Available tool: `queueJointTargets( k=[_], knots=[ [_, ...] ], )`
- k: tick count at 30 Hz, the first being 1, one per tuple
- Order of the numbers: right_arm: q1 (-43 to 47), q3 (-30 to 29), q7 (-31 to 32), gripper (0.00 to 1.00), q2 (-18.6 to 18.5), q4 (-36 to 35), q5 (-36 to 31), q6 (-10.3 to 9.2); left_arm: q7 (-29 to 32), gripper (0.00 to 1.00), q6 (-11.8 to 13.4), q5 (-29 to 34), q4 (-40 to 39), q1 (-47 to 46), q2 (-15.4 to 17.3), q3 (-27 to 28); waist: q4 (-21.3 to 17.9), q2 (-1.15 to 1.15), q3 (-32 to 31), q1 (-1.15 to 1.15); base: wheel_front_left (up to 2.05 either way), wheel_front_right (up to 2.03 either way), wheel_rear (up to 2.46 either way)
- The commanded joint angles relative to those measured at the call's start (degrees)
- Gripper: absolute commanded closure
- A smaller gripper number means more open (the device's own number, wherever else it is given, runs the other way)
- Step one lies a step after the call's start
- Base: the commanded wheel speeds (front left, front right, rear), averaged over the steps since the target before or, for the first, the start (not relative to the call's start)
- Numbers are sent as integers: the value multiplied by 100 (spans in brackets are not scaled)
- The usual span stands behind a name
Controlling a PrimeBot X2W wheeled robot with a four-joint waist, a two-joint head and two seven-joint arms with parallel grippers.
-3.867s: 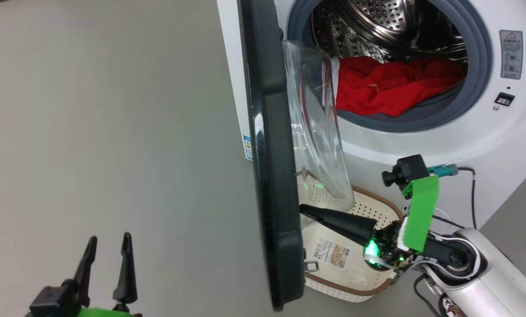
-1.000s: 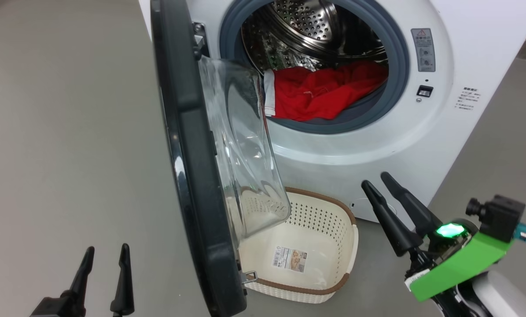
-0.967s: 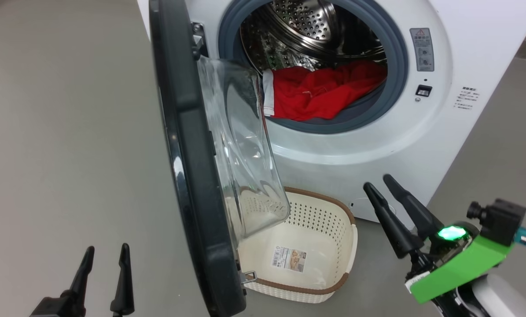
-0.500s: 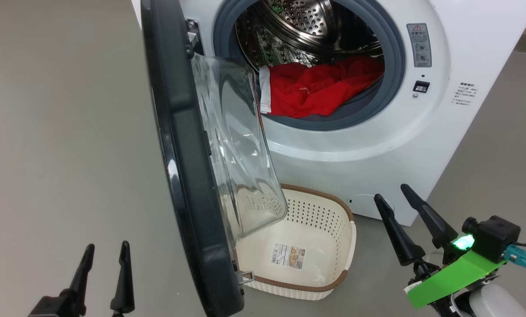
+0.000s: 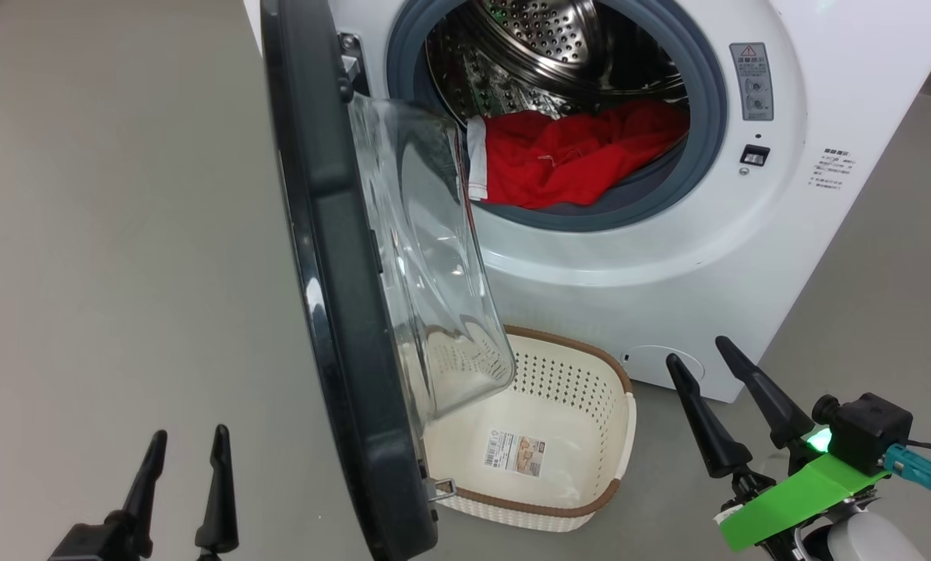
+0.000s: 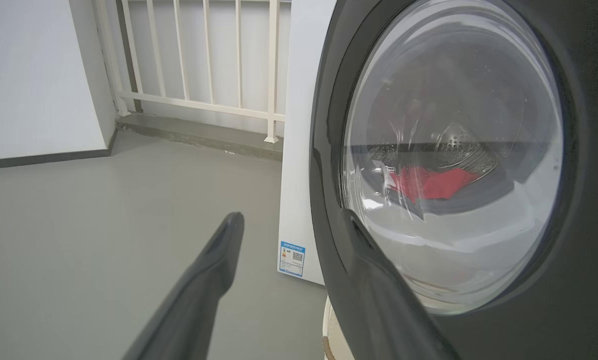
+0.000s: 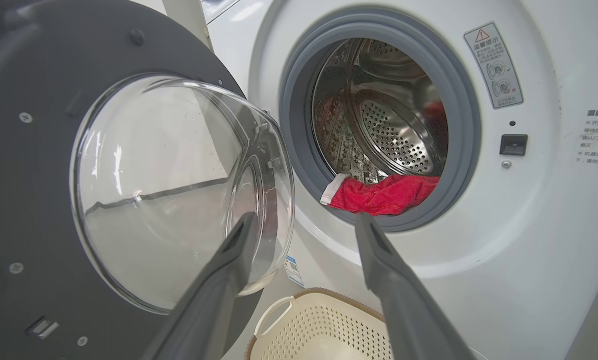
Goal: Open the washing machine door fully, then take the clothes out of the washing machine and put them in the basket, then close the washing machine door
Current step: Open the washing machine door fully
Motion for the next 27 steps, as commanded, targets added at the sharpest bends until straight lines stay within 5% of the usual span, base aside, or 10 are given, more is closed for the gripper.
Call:
queueJointTargets(
  k=[1,21,22,23,24,27],
  knots=[
    [22,71,-68,0,-14,-116,-42,9,-46,0,55,-19,-168,-225,96,183,3,0,3,0,0,0,0],
    [115,-18,-69,0,54,-52,-100,9,-46,0,16,17,-112,-204,96,168,44,0,-47,0,0,0,0],
    [120,-22,-69,0,54,-43,-104,9,-46,8,14,19,-110,-204,96,169,43,0,-49,0,0,0,0],
    [125,-32,-69,0,65,-31,-92,9,-46,40,11,17,-99,-201,96,168,40,0,-51,0,0,0,0],
    [126,-38,-69,0,70,-26,-83,9,-46,100,8,12,-91,-200,96,169,38,0,-49,0,0,0,0],
    [125,-49,-69,0,59,-6,-77,9,-46,100,-1,-10,-104,-212,96,171,41,0,-42,0,0,0,0]
  ],
)
